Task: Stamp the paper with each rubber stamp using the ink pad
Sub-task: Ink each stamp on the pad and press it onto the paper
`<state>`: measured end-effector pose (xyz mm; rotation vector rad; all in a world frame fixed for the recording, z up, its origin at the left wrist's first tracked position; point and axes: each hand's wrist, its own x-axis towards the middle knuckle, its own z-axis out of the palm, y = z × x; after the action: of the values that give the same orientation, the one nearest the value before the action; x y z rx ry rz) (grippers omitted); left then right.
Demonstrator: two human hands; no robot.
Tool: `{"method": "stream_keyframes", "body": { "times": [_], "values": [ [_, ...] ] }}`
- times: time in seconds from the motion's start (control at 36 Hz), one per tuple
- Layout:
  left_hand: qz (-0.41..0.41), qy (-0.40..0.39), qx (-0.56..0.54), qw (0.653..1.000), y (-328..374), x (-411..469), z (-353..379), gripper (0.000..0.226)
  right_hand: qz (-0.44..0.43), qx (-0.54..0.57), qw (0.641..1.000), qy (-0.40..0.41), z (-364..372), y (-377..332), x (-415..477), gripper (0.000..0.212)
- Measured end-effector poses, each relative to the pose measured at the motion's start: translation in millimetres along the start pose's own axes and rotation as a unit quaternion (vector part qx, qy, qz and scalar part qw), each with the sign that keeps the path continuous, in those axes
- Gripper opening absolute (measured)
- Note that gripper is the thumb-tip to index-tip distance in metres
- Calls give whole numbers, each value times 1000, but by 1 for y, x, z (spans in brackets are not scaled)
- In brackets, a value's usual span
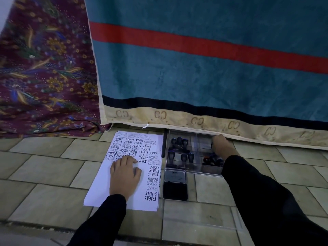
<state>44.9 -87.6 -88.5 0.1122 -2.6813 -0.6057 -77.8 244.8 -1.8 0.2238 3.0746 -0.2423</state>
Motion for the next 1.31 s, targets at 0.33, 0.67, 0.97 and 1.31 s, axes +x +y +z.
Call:
{"method": "stream_keyframes", "body": {
  "times": [0.33,0.67,0.97,1.31],
  "values": [
    [-73,-42,-141,986,-6,8,-6,23,-30,232,958,168,-10,1,-23,25],
    [79,-115,-196,971,17,-8,-28,41,-199,346,915,57,7,-54,-148,30],
    [200,-224,-100,949,39,-35,-11,94,-258,302,915,78,42,-56,-186,25],
    [197,-214,-88,953,40,-37,-13,89,-260,257,926,92,45,-62,-195,20]
  ]
}}
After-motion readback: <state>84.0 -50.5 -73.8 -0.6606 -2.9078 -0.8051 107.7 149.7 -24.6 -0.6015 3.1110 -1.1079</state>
